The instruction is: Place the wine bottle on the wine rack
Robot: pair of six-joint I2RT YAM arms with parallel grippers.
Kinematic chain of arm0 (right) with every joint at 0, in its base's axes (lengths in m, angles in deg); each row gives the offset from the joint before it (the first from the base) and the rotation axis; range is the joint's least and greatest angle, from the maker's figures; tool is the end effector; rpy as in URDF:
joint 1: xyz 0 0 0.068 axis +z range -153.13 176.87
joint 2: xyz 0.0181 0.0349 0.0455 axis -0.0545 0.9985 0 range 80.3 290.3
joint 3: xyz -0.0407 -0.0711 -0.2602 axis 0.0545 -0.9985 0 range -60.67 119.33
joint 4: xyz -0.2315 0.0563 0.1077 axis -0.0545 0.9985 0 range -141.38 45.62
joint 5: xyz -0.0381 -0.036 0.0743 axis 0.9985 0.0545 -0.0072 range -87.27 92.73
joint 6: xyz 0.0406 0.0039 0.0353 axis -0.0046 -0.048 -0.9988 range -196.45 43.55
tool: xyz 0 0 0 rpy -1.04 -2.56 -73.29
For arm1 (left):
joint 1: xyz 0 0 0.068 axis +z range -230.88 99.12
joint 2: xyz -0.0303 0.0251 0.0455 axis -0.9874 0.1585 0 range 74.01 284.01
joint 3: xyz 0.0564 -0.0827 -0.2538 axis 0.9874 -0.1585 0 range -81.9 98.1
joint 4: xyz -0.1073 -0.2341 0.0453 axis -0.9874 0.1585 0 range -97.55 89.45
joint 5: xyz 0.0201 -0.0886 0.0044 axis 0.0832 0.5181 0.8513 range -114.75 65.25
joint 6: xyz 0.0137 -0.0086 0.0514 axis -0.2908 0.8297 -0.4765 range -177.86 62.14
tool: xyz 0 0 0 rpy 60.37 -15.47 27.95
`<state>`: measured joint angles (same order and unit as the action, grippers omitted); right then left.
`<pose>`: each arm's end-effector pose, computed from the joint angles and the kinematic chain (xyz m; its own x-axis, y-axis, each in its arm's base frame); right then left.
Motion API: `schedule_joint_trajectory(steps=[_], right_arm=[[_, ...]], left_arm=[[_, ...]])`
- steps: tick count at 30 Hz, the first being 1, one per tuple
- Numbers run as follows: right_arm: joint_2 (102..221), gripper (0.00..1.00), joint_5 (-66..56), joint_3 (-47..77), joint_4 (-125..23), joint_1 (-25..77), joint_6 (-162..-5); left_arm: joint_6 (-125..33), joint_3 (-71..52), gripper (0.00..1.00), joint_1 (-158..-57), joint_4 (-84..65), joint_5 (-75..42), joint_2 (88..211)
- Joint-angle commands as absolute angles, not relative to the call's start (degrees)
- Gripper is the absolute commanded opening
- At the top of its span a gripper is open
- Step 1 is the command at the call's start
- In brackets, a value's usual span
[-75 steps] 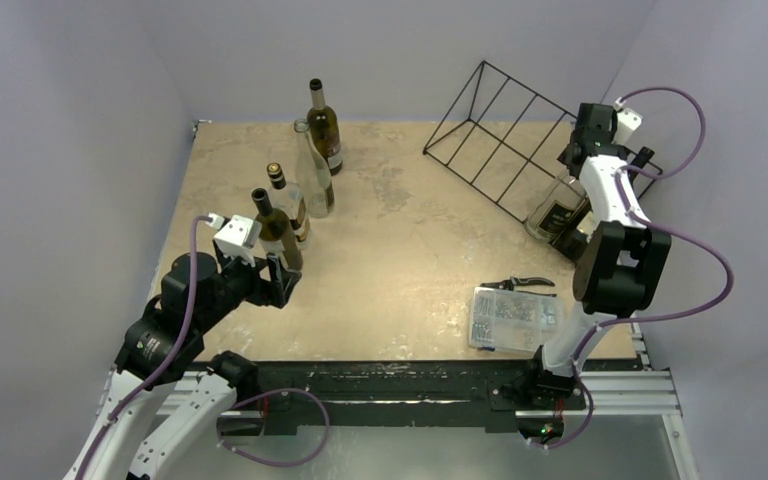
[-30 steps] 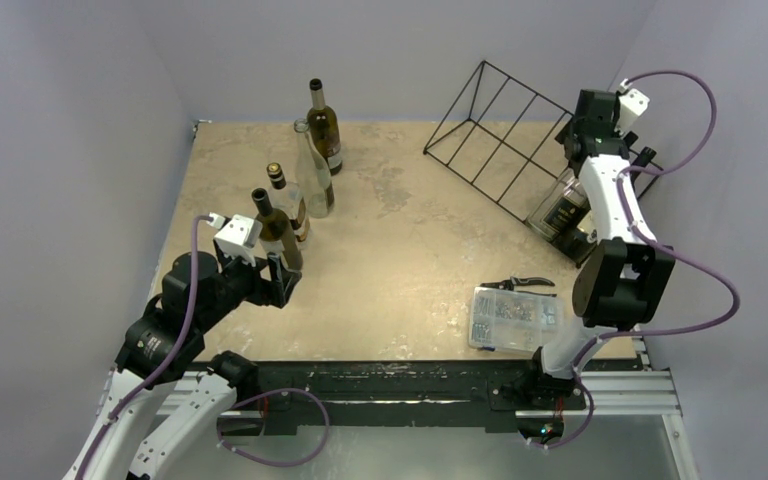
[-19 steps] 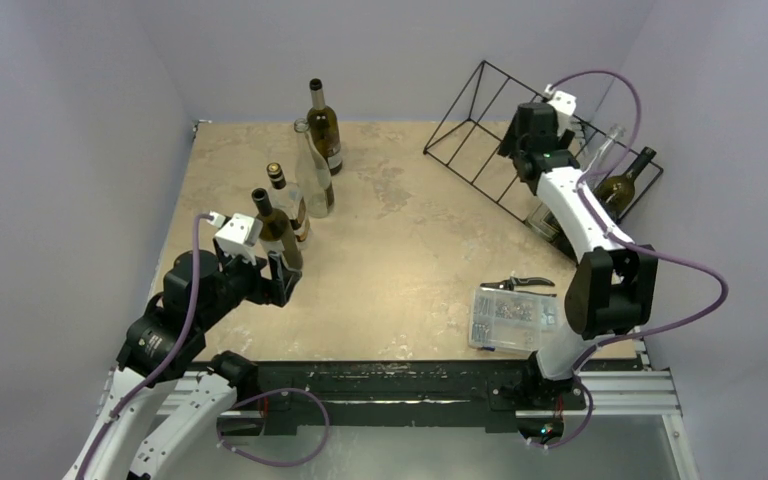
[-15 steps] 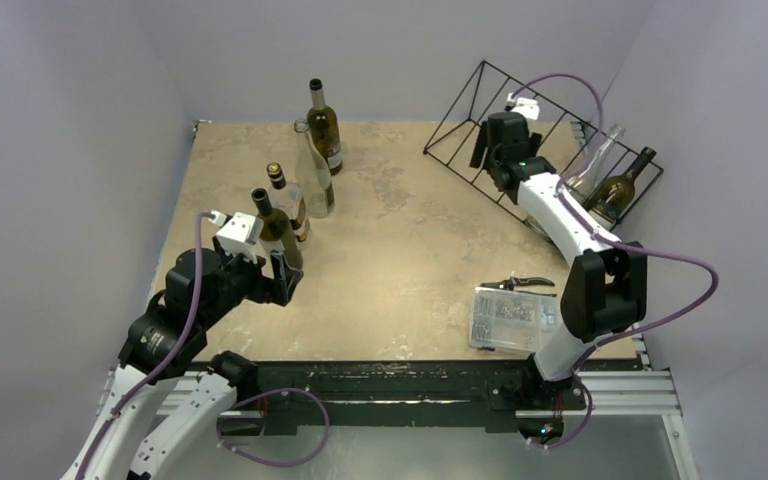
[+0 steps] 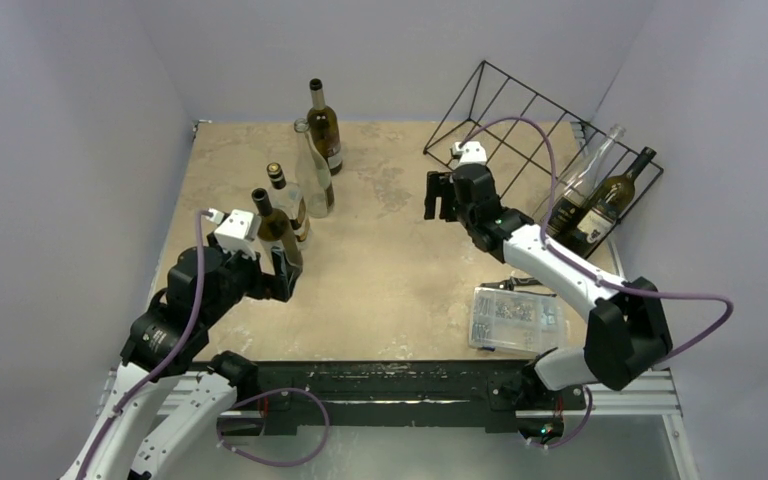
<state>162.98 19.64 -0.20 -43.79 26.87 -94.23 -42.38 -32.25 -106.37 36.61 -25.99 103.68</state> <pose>0.2907 0.1559 0.2846 -0.4892 0.0550 -0.8704 -0.1158 0.9851 0.1273 0.0910 -0.0425 0.3393 -0.4666 -0.0733 -0.8814 0.2987 0.9250 -0.2350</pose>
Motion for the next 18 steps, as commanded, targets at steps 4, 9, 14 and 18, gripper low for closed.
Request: schedule_joint_trajectory(steps=[4,9,14,18], right_arm=[[153.4,0.80,13.7,-10.2,-53.8,27.0,-96.6],[146.3,0.85,10.8,-17.3,-58.8,26.9,-98.7],[142.8,0.89,8.9,-19.3,-58.9,27.0,-98.5],[141.4,0.92,7.6,-19.2,-57.9,27.0,-98.4]], left_arm=[[-41.4,-33.0,0.96,-105.8,34.1,-29.1,104.4],[-39.6,-32.8,0.94,-105.8,35.1,-34.3,103.5],[-38.2,-28.1,0.97,-105.8,36.5,-41.5,107.3],[-36.5,-21.6,1.00,-105.8,38.3,-47.6,114.0]])
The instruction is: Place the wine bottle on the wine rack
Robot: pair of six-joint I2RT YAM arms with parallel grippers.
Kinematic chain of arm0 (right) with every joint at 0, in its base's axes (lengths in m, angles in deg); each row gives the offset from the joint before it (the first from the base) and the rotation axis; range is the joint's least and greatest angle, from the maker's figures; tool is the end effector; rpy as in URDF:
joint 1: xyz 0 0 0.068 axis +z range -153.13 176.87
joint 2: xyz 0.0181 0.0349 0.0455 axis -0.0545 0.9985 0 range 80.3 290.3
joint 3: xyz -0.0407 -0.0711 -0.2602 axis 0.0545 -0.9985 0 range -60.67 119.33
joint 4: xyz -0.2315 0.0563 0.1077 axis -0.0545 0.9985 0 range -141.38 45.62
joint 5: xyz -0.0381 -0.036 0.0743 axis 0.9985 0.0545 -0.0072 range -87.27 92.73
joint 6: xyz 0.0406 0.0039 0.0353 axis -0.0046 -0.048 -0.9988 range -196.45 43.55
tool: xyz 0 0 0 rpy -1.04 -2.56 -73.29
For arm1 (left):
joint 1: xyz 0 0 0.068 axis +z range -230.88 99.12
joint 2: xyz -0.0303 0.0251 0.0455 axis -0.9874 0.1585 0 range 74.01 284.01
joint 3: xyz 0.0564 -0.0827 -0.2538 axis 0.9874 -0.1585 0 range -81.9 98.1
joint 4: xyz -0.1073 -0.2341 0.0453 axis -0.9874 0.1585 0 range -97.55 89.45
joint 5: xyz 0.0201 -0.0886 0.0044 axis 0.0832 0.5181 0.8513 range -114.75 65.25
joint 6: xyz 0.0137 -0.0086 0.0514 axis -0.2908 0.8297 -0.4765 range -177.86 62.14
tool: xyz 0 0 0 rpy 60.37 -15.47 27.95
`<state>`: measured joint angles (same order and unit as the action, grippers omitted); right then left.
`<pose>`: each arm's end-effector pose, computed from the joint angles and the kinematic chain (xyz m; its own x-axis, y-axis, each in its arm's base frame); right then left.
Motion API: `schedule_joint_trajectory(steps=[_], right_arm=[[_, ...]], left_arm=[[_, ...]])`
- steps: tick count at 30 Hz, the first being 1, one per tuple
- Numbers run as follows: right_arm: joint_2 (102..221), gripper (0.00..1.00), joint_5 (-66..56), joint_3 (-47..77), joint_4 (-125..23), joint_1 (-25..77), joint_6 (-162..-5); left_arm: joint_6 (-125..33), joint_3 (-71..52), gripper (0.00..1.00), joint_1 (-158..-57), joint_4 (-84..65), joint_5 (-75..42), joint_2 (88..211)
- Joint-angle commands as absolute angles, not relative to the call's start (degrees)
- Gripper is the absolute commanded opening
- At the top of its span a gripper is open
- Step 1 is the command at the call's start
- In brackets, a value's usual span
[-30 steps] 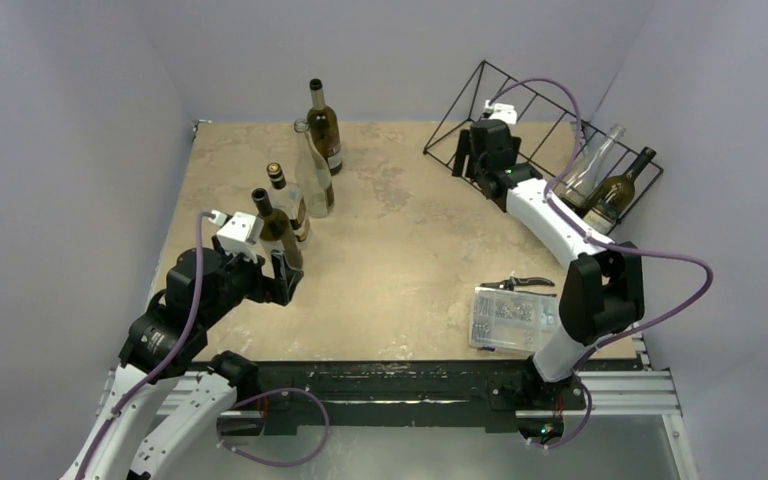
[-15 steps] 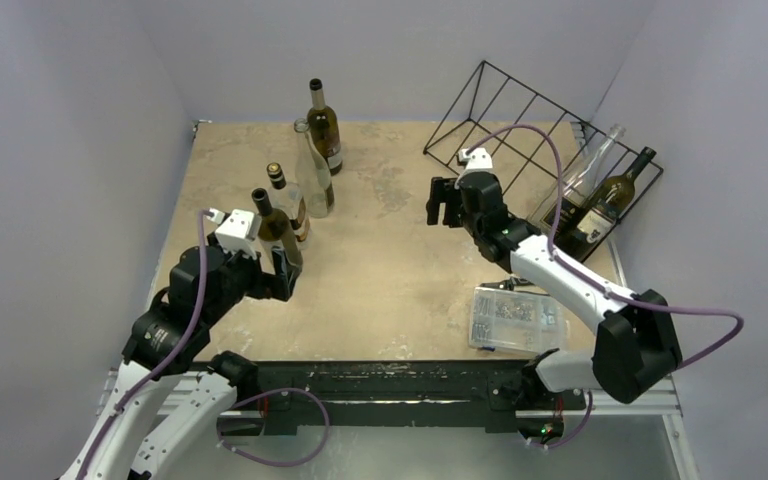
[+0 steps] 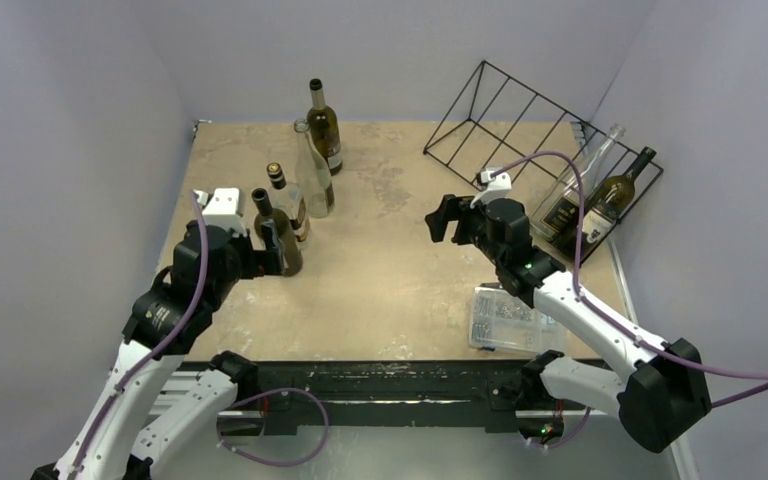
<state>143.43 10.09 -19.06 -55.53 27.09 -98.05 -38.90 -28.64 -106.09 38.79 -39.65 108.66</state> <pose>0.2226 0.1244 0.2823 -0.3848 0.1985 -0.9014 -0.2708 0.9094 0.3158 0.1052 -0.0393 0.3481 -0.4652 -0.1282 -0.8759 0.0577 0.9830 -0.1745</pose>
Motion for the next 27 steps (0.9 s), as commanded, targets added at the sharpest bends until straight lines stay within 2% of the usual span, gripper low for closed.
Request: schedule_joint_trajectory(steps=[1,14,21,27], right_arm=[[141.0,0.98,7.4,-19.5,-58.1,26.9,-98.3],[137.4,0.99,4.7,-20.0,-56.1,27.0,-98.4],[137.6,0.99,4.4,-19.9,-55.6,27.0,-97.9],[140.4,0.99,1.7,-18.0,-54.1,26.9,-97.2]], left_arm=[[-36.6,-20.4,1.00,-105.8,37.7,-47.8,115.2],[-38.8,-14.5,0.99,-100.8,27.7,-49.7,127.8],[-44.0,-17.1,0.82,-100.1,23.6,-45.5,128.5],[-45.9,-20.4,0.73,-100.2,21.8,-44.8,128.9]])
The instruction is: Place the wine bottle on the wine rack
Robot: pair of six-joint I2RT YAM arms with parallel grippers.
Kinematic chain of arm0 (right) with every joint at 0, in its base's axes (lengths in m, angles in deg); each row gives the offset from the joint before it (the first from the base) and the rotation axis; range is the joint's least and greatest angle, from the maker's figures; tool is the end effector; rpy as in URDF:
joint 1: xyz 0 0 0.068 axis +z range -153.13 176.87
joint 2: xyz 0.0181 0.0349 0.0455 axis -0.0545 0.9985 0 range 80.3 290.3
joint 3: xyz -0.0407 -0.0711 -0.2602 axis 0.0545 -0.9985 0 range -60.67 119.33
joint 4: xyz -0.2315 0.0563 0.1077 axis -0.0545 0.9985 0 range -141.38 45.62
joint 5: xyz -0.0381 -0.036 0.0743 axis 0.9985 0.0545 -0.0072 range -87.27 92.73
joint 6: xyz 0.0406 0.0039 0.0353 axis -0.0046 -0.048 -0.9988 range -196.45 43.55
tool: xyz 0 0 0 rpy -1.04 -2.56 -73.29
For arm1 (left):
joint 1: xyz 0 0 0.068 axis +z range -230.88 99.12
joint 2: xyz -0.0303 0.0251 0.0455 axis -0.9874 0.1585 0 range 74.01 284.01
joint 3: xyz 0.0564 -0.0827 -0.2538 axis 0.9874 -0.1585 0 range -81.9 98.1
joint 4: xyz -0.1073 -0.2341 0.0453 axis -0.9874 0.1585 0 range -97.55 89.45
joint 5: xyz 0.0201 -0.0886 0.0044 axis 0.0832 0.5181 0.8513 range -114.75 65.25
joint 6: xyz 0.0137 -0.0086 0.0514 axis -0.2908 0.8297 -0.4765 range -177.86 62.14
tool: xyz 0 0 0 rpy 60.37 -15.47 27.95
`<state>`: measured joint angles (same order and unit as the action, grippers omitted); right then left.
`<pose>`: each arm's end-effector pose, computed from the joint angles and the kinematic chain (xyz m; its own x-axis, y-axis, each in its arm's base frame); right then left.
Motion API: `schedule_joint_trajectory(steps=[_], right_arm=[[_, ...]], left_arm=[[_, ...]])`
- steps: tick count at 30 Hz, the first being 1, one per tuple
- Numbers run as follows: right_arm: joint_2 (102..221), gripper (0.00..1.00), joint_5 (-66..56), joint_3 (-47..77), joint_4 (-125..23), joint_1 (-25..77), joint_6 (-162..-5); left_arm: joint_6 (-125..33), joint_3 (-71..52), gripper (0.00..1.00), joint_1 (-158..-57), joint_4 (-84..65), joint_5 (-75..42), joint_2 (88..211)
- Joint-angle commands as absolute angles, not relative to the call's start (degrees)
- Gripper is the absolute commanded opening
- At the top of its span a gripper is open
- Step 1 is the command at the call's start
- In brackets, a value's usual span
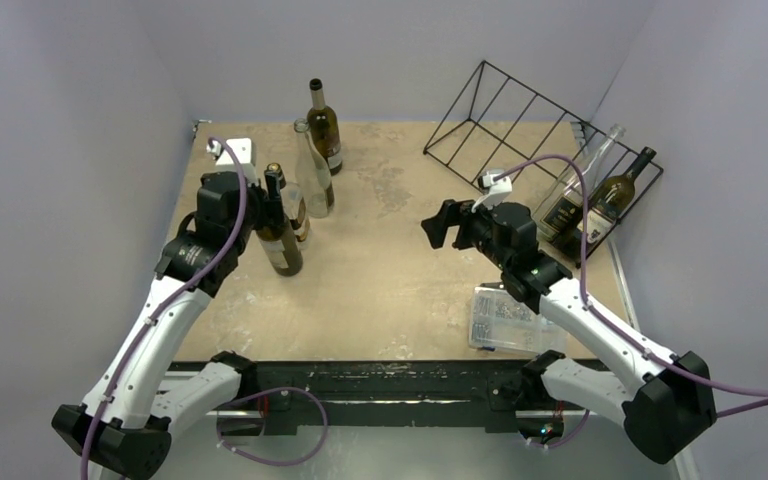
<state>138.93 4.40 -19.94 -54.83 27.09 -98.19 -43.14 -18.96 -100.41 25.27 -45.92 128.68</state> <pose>0.2082 0.1201 0.2934 -0.3777 0.2086 -0.9022 -0.3647 0.8621 0.3520 0.1916 -0.0542 0.3789 -0.3795 -0.1169 -0.9178 -0.0975 0.9915 -0.0860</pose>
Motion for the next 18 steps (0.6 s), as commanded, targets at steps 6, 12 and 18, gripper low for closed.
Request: schedule_joint_trajectory(steps=[6,12,18], right_arm=[[141.6,0.99,0.4,-16.9,-54.6,26.9,-97.4],[142.9,0.99,-3.6,-17.6,-56.2,26.9,-99.4],[142.3,0.99,-3.6,-17.7,-54.9,27.0,-99.6]], left_arm=[[-47.1,-19.1,0.64,-100.2,21.7,-43.0,132.0],[-47.1,-17.8,0.52,-100.2,22.9,-42.3,134.1],[-47.0,-18.2,0.40,-100.2,24.0,-42.7,133.4]])
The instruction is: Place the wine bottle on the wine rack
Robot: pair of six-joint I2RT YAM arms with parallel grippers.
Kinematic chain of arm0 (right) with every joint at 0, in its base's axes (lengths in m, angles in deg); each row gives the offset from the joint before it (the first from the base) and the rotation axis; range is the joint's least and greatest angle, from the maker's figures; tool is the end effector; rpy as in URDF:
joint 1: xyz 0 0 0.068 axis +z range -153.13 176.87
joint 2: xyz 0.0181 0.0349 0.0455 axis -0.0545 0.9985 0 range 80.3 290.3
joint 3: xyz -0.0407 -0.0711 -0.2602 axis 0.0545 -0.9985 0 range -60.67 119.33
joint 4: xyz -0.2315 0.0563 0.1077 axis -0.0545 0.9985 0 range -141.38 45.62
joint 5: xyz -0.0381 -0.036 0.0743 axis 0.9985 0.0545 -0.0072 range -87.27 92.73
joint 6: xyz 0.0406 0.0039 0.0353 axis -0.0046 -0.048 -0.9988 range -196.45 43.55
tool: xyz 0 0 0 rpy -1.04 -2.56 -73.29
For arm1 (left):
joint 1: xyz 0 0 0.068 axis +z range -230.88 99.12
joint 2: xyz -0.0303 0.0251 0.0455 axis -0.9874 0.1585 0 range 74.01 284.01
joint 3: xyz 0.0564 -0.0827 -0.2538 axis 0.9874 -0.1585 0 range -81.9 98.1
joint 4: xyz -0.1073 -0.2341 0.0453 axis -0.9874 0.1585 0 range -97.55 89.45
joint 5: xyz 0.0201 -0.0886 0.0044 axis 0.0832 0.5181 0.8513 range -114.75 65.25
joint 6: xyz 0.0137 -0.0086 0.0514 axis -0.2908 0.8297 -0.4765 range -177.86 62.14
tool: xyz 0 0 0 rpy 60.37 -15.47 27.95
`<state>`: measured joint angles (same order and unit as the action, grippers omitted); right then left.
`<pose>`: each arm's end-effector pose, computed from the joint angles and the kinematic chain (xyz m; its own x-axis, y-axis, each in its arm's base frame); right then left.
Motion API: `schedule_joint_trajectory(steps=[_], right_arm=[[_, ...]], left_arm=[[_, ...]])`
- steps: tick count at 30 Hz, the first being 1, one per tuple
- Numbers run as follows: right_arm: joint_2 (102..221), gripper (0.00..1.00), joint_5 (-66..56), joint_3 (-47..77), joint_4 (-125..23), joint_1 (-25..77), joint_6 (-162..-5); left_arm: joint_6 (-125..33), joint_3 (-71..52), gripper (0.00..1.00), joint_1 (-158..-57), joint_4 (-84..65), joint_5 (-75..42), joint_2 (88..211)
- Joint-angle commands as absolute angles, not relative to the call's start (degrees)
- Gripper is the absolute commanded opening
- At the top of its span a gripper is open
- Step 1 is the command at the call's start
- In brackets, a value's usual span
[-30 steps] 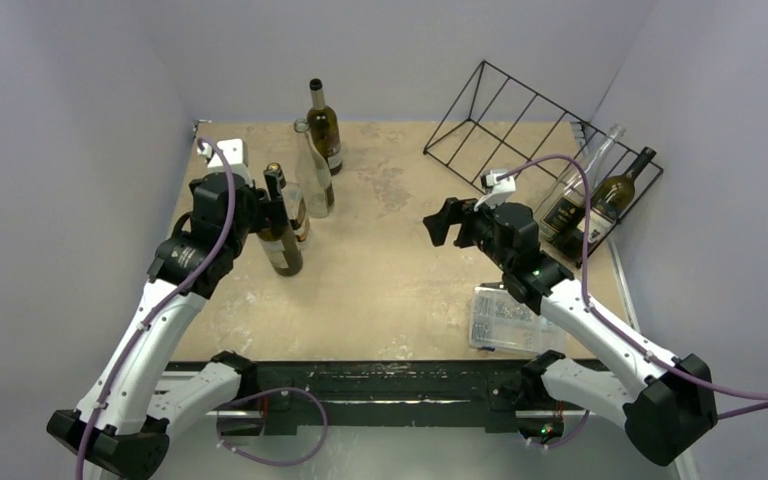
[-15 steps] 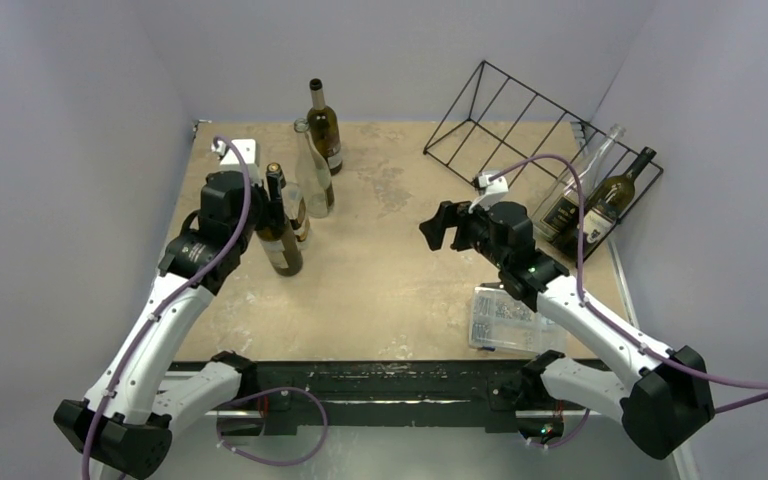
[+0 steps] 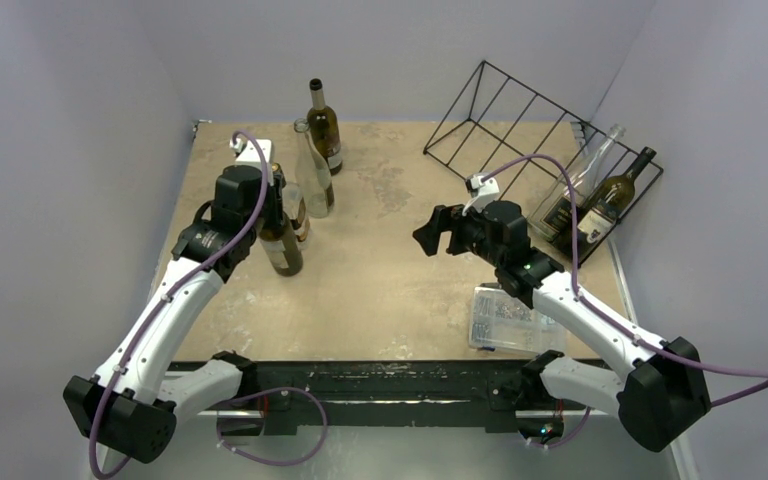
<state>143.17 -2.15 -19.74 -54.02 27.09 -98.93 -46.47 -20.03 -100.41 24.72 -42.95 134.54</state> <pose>0.2168 0.1298 0.2764 -0.4822 0.1601 -0.8613 -0.4182 0.8219 0.3869 0.2169 -0.0651 0.3536 -0.4879 -0.0261 -0.8725 -0.0319 0.9994 -0.0121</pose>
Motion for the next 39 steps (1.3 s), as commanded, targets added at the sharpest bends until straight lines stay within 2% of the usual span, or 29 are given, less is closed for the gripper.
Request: schedule_joint_trajectory(steps=[1,5,9,28,39], right_arm=[[142.0,0.99,-3.6,-17.8,-54.9,27.0,-99.8],[141.4,0.99,-4.5,-18.1,-54.9,27.0,-100.4],[141.5,0.99,-5.0,-17.5,-54.0,27.0,-100.2],[148.0,0.99,-9.2,-14.7,-59.1,31.6,-103.7],[154.5,0.99,-12.9,-10.2,-66.3,39.6,-101.8]], left_arm=[[-47.0,-18.3,0.35,-100.2,24.2,-42.8,133.3],[-47.0,-18.7,0.15,-100.2,25.1,-42.4,132.3],[-47.0,-19.0,0.01,-100.3,25.6,-41.9,130.7],[-44.0,-20.8,0.00,-100.3,23.1,-25.7,124.8],[-42.0,-21.4,0.00,-100.4,21.3,-16.3,124.0]])
